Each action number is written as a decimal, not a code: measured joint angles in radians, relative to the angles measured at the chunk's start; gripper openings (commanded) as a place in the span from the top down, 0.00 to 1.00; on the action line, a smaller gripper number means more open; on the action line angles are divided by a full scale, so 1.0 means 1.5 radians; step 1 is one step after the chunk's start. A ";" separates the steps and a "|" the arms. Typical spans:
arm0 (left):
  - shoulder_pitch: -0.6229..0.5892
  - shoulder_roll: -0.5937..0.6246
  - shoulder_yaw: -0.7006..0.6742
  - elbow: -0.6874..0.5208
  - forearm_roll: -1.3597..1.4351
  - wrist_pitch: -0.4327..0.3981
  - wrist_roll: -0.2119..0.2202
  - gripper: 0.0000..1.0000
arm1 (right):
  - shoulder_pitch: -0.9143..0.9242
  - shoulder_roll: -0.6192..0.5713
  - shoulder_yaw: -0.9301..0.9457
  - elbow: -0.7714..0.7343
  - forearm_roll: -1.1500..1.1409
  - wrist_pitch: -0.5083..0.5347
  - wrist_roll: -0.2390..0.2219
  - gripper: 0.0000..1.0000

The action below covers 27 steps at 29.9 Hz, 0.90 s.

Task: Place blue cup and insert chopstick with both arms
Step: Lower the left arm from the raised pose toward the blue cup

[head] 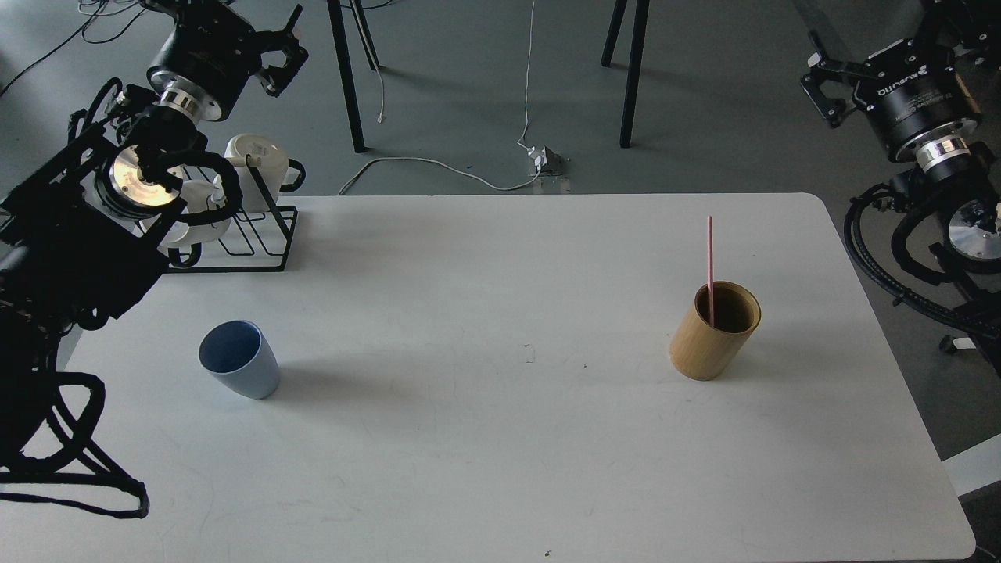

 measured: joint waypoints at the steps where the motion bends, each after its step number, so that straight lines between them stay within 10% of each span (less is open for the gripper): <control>1: 0.000 0.000 0.000 0.001 0.000 0.000 0.000 0.00 | 0.000 0.000 0.000 0.000 0.000 0.000 0.000 0.01; 27: -0.079 0.142 0.036 -0.172 0.182 0.000 0.027 0.02 | -0.018 -0.031 0.017 0.018 -0.001 0.000 0.003 0.01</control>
